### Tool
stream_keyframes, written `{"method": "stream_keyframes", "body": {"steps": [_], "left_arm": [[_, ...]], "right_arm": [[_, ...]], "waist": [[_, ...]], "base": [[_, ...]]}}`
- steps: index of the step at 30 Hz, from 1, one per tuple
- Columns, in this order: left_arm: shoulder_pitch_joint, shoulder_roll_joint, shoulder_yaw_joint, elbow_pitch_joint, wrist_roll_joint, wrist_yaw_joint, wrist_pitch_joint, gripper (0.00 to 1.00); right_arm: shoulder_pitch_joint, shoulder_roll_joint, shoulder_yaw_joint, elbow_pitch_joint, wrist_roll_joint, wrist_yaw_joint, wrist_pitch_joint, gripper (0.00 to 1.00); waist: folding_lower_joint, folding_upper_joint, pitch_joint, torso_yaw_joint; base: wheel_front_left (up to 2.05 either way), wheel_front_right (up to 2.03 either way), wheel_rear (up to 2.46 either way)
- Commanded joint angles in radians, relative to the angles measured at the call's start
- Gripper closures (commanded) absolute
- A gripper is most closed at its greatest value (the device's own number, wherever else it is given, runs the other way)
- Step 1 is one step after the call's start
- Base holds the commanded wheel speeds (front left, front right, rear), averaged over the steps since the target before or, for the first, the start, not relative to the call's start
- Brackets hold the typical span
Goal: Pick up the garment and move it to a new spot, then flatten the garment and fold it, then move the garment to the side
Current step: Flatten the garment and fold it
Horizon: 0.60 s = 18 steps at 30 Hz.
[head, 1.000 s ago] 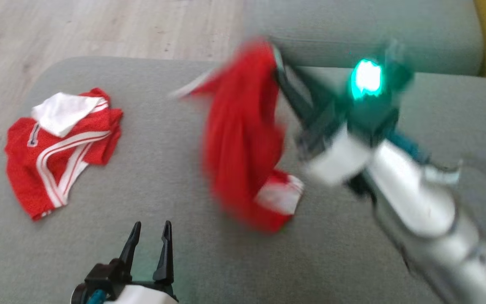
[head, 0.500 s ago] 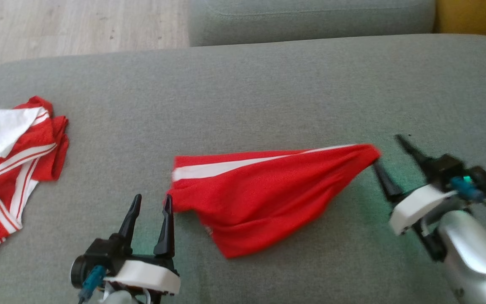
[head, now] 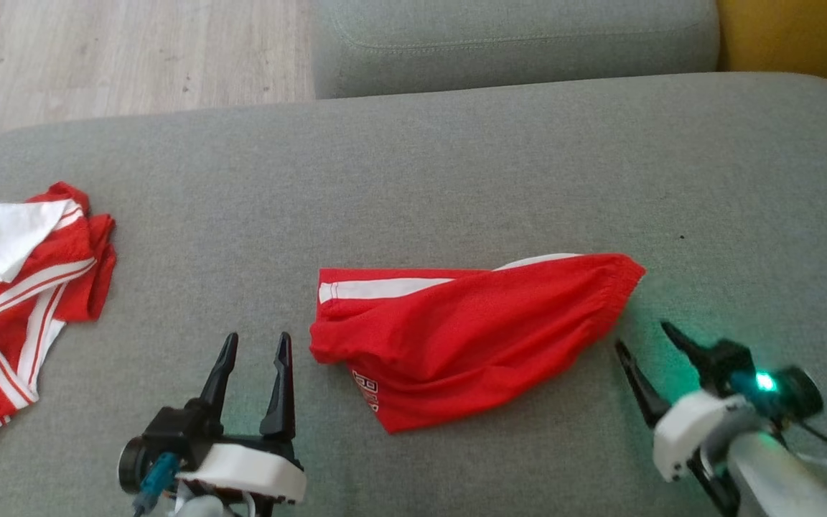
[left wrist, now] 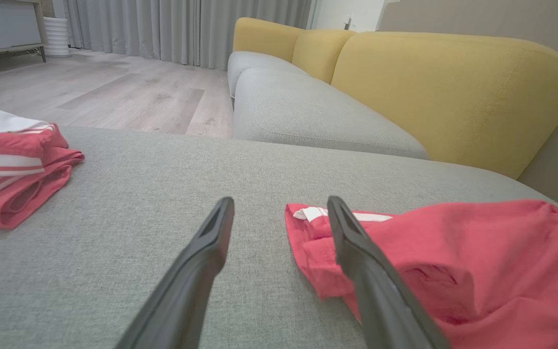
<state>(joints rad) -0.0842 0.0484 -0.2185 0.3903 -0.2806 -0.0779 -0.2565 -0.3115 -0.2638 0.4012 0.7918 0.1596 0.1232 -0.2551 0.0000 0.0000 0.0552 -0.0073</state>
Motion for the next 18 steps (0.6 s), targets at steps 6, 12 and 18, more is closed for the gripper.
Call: {"method": "stream_keyframes", "body": {"steps": [6, 12, 18], "left_arm": [[-0.027, 0.002, 0.053, -0.028, 0.007, 0.012, -0.005, 0.00], [-0.045, 0.002, 0.069, -0.020, 0.011, 0.018, -0.005, 0.00], [-0.076, 0.002, 0.058, -0.008, 0.003, 0.025, -0.005, 0.00]], "right_arm": [[-0.026, -0.045, -0.106, -0.063, 0.023, 0.008, -0.007, 0.00], [-0.014, 0.047, -0.327, -0.271, 0.008, 0.008, -0.007, 0.00], [0.029, 0.152, -0.406, -0.358, -0.009, 0.008, -0.007, 0.00]], "waist": [[0.0000, 0.0000, -0.002, -0.011], [0.0000, 0.0000, 0.000, -0.027], [0.0000, 0.0000, -0.001, -0.032]], "base": [[0.00, 0.00, 0.00], [0.00, 0.00, 0.00], [0.00, 0.00, 0.00]]}}
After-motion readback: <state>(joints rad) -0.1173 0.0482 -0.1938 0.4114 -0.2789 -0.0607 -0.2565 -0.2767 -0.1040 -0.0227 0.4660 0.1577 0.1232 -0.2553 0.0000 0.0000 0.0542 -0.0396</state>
